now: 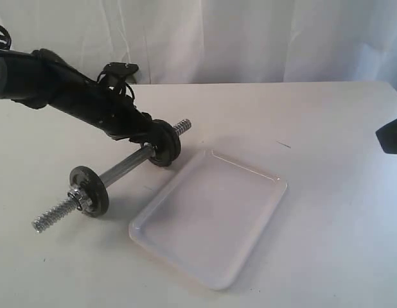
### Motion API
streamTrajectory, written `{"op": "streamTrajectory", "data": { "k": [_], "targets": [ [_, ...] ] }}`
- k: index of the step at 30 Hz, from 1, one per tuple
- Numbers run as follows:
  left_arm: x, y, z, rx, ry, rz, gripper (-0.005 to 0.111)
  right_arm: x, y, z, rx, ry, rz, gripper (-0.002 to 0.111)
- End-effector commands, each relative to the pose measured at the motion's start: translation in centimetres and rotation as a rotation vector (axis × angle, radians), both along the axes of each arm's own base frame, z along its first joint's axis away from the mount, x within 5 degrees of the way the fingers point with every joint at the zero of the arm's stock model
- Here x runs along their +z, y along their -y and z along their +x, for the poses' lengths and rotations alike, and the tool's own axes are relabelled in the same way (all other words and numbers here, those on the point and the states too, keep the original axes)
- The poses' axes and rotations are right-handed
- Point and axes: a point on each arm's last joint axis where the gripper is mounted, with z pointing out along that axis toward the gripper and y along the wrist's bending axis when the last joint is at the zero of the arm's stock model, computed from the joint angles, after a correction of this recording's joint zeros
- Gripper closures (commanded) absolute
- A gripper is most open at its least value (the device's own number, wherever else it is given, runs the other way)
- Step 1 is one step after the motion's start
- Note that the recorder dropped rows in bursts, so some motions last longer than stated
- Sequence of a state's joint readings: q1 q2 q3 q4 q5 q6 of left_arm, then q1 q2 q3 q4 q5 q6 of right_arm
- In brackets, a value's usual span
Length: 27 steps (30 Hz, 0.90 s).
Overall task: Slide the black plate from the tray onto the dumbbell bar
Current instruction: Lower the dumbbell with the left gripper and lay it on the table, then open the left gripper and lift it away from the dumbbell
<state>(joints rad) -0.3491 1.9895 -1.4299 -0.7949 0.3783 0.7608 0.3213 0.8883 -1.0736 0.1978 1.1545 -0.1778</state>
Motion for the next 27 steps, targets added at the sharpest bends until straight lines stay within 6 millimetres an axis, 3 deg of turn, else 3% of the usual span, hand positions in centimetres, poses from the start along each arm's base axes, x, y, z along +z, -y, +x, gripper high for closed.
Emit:
{"op": "streamTrajectory", "data": {
  "k": [1,10,25,27],
  "targets": [
    [0.4,0.2,-0.1,0.008,-0.008,-0.027,0.057,-0.1,0.2,-0.1,-0.008,0.001,-0.011,0.108],
    [0.7,0.2,-0.3,-0.006,-0.014,-0.030,0.057,-0.1,0.2,-0.1,-0.009,0.001,-0.012,0.108],
    [4.5,-0.2,-1.4,-0.039,0.071,-0.031,0.057,-0.1,0.3,0.0,-0.015,0.019,-0.020,0.108],
    [5.4,-0.4,-1.7,-0.052,0.097,-0.016,0.063,0.1,0.5,0.4,-0.025,0.066,-0.042,0.108]
  ]
}}
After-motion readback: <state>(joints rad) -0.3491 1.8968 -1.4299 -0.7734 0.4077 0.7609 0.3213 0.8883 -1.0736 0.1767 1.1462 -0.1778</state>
